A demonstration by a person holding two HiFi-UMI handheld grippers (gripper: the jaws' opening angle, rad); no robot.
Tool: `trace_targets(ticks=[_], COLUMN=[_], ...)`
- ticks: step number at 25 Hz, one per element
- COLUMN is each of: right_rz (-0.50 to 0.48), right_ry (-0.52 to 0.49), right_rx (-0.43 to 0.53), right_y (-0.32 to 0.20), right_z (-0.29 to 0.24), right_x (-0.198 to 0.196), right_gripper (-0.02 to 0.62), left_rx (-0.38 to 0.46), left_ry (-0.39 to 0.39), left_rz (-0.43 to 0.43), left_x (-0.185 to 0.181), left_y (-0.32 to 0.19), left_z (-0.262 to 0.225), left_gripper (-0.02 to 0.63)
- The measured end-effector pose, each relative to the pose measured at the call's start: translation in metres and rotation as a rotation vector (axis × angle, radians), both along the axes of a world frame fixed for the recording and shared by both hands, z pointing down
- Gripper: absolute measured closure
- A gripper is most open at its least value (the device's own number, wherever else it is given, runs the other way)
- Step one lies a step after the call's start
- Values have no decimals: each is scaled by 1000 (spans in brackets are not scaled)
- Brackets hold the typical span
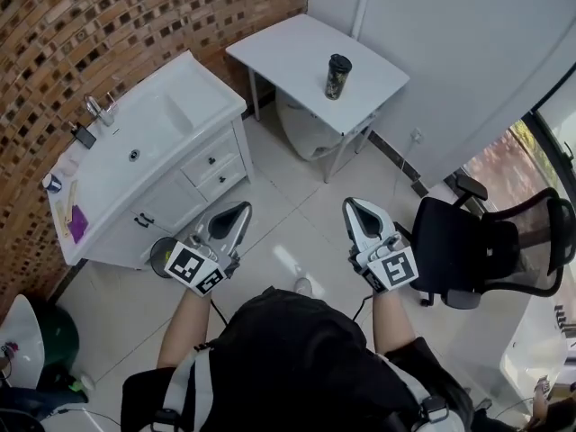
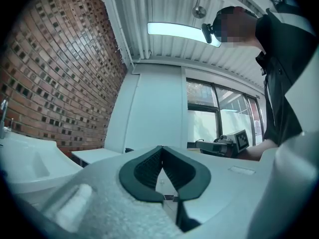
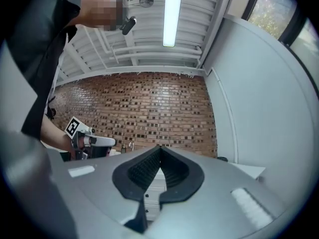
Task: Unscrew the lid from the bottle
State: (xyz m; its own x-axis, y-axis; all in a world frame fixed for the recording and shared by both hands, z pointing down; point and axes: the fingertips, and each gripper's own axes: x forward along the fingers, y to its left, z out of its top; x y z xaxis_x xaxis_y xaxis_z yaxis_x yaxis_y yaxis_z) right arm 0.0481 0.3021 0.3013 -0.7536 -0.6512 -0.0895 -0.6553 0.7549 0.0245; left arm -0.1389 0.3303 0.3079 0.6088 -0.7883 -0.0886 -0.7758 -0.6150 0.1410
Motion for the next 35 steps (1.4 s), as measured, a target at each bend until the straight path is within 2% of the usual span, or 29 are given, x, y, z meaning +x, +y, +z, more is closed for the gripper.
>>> trace_targets(ticks=[7,13,18,23,29,35], right_rz=[43,73,79,98,94,183], right_ry=[-2,-25,-19,-21,22,32], right_rx=[3,-16,-27,-30,-28,-19], right_y=[-22,-35,-53,-83,-116,-159], right_z=[-2,3,5,1,5,0], right_x=[65,79,55,23,-37,-40], right_gripper=[591,591,591,591,591,591], left_rx=[17,5,15,4,-2,4], left_ry=[-5,-16,-22,7,24,27], left_rz=[84,145,202,226,273,356], left_x=[80,101,91,63,15,2], left_y=[-36,-59,-85,-121,-165,-199], left_z=[-3,-2,-7,-6,-4,-3], left_gripper=[603,603,603,603,603,603])
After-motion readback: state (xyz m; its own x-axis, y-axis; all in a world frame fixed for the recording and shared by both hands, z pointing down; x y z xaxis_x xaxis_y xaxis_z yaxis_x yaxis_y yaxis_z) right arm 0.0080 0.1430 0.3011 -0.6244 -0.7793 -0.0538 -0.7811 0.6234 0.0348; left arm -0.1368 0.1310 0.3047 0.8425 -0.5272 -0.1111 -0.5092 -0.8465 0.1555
